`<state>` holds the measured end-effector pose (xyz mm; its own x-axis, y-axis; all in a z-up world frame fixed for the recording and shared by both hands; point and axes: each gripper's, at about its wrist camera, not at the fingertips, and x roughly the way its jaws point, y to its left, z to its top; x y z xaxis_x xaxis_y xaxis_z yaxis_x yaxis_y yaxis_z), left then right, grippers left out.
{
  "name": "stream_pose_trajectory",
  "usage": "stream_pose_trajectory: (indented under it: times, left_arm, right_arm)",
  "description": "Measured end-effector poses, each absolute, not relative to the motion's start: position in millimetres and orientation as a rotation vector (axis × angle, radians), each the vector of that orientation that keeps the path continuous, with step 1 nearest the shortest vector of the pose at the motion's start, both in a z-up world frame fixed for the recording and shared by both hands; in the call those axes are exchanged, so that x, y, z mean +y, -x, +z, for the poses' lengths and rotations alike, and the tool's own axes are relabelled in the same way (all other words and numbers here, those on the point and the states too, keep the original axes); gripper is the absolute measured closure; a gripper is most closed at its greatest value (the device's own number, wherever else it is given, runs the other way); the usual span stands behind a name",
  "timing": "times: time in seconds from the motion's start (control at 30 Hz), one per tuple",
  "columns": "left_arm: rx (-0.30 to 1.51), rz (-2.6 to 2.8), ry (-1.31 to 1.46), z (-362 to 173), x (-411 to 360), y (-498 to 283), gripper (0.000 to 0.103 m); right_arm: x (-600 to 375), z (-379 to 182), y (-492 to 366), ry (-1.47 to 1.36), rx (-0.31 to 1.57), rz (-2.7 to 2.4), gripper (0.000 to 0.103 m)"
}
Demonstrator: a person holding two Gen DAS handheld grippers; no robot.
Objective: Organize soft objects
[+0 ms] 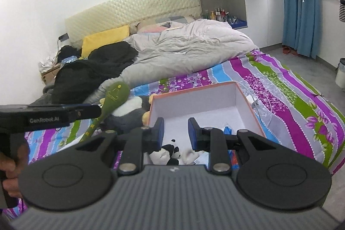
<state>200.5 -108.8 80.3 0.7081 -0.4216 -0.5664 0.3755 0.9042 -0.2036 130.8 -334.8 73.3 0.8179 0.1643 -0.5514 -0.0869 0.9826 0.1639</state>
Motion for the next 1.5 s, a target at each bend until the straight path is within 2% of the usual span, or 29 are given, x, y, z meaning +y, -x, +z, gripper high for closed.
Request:
stream_pose_trajectory:
  times: [0.43, 0.87, 0.9, 0.93, 0.97, 1.0, 1.03, 1.07, 1.1, 1.17, 1.23, 1.5]
  left_arm:
    - [0.593, -0.433, 0.066, 67, -100, -142, 0.08]
    - [0.663, -0.441, 0.118, 26, -109, -118, 0.08]
    - [0.666, -0.439, 0.118, 24, -109, -117, 0.079]
    - [0.67, -0.439, 0.12, 23, -109, -117, 0.073]
    - [0.67, -0.44, 0.122, 21, -109, -116, 0.062]
    - [0.667, -0.439, 0.123, 21, -109, -117, 0.056]
    - [0.663, -0.436, 0.12, 21, -110, -116, 0.044]
    - [0.659, -0.432, 0.113, 21, -110, -116, 0.032]
    - [0.658, -0.427, 0.109, 21, -110, -116, 0.026]
    - [0.652, -0.424, 0.107, 22, -109, -116, 0.006]
    - [0.641, -0.425, 0.107, 23, -109, -115, 0.002]
    - [0.659, -0.397, 0.09, 23, -108, -116, 0.0]
  right_arm:
    - [-325, 51, -78, -0.129, 0.554, 0.103, 0.075]
    - [-327, 28, -58, -0.154, 0.579, 0.068, 0.075]
    - [-326, 27, -58, -0.141, 0.58, 0.061, 0.071]
    - [-326, 25, -58, -0.133, 0.581, 0.056, 0.056]
    - [-326, 24, -57, -0.131, 0.577, 0.052, 0.037]
    - [-327, 24, -57, -0.13, 0.569, 0.047, 0.029]
    - [-327, 23, -56, -0.122, 0.56, 0.041, 0.019]
    - [-328, 22, -55, -0.115, 0.556, 0.036, 0.018]
    - [-328, 22, -56, -0.108, 0.558, 0.031, 0.018]
    - [-329, 21, -56, -0.103, 0.562, 0.019, 0.018]
    - [-331, 20, -56, -0.106, 0.564, 0.017, 0.018]
    - [-329, 18, -55, -0.097, 0.573, 0.005, 0.018]
